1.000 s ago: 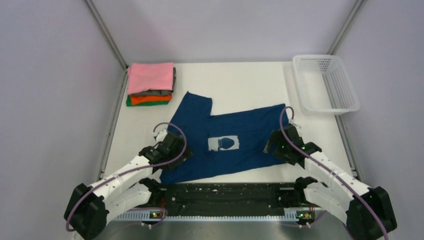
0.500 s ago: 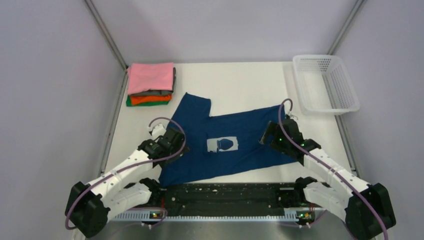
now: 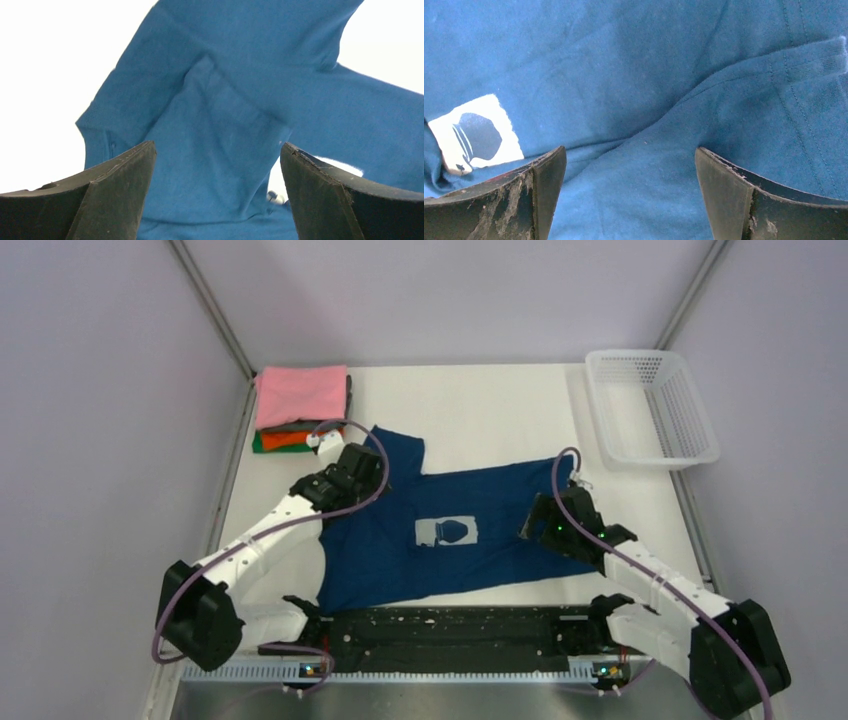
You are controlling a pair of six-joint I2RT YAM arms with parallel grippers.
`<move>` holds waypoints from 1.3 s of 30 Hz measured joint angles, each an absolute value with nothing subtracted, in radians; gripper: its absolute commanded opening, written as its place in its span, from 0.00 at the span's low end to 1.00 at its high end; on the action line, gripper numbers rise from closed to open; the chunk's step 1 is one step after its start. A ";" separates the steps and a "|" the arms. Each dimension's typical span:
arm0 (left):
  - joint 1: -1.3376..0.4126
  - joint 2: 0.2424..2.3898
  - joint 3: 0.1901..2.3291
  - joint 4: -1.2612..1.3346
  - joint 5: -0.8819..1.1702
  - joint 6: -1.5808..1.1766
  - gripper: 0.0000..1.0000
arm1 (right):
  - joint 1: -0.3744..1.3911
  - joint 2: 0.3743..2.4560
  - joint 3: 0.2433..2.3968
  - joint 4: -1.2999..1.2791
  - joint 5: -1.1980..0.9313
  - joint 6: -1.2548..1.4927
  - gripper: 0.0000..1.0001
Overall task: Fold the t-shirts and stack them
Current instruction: Fold the flattened tshirt in 1/3 of the way, then grab the side of the flattened tshirt furthest away from the robot with both arms
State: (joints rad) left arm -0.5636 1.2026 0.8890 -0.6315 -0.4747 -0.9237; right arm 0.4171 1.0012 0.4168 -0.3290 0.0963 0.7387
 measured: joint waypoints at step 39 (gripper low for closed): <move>-0.313 2.444 2.122 -0.674 -0.247 -0.334 0.49 | 0.419 0.684 0.515 -0.424 0.244 0.612 0.99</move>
